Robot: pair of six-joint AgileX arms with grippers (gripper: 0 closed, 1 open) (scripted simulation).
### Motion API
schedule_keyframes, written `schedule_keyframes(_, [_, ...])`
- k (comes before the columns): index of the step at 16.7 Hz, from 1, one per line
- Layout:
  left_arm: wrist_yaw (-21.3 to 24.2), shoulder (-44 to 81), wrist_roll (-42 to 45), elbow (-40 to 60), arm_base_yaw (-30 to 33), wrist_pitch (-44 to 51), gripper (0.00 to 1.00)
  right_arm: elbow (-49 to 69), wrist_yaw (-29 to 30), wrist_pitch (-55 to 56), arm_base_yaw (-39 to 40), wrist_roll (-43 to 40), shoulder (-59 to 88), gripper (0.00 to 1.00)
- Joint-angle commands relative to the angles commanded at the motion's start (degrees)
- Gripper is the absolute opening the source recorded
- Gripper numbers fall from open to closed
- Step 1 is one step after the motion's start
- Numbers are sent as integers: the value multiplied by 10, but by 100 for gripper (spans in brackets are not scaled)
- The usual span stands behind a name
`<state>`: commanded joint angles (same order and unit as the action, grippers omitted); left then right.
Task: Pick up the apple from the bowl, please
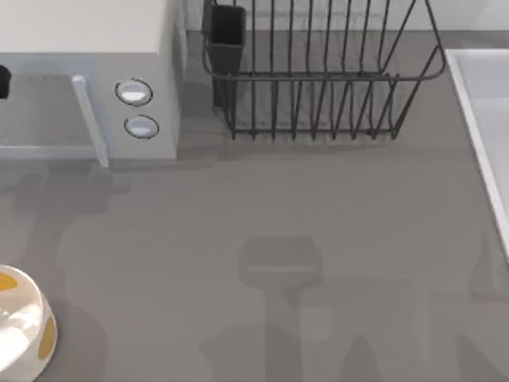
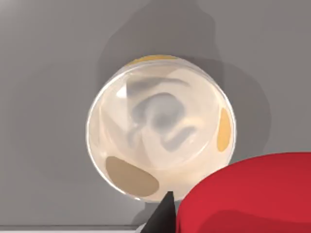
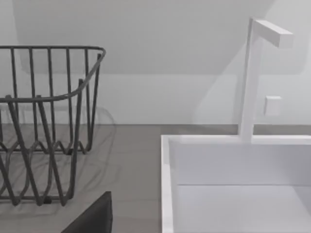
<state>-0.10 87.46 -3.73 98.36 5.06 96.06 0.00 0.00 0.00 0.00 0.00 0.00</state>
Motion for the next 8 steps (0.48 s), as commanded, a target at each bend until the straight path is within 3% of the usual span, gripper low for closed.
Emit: schedule_keyframes(8, [2, 308, -184, 194, 186, -61, 0, 0, 0, 0, 0, 0, 0, 100])
